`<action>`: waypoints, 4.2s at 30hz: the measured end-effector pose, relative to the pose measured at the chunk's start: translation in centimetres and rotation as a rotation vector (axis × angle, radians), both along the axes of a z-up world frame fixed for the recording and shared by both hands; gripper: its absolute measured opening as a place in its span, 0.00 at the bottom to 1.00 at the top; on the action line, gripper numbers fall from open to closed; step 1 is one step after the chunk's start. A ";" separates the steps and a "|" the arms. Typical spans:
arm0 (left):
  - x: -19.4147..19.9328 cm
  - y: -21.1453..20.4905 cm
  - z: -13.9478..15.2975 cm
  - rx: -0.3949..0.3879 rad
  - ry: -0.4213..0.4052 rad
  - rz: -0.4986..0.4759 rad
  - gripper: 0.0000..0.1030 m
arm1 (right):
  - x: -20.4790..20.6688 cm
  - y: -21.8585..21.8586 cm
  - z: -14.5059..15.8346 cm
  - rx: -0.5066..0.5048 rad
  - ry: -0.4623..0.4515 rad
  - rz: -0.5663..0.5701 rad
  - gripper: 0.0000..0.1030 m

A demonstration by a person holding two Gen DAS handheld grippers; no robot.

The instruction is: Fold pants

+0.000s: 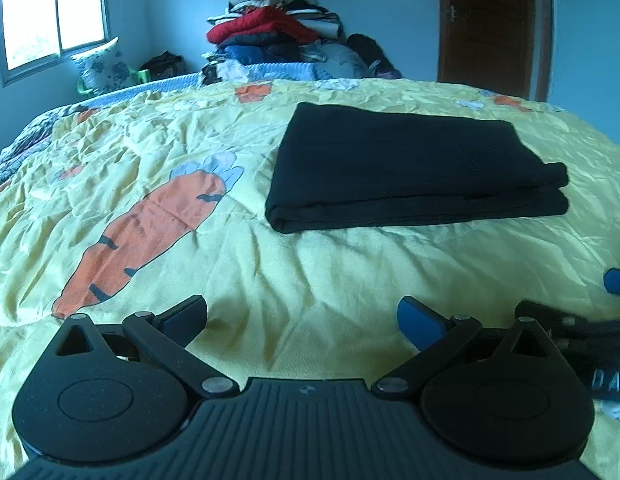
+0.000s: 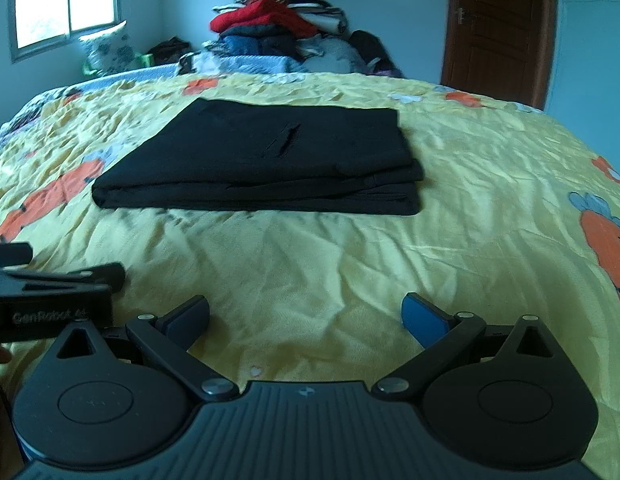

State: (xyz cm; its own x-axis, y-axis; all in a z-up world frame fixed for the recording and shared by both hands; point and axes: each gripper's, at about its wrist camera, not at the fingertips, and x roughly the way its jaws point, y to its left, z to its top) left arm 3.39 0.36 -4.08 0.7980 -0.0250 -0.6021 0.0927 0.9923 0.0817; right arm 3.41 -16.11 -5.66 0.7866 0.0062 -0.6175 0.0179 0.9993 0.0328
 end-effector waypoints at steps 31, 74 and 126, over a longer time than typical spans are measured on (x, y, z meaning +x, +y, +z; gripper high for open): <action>-0.5 -0.8 0.2 0.052 -0.033 -0.019 0.99 | -0.3 -2.3 -0.2 -0.018 0.014 -0.097 1.00; 0.2 0.2 -0.2 -0.036 0.026 0.011 1.00 | -0.2 -2.5 -0.2 -0.015 0.014 -0.096 1.00; 0.5 1.1 -0.3 -0.064 0.035 0.056 1.00 | -0.2 -2.5 -0.2 -0.015 0.014 -0.096 1.00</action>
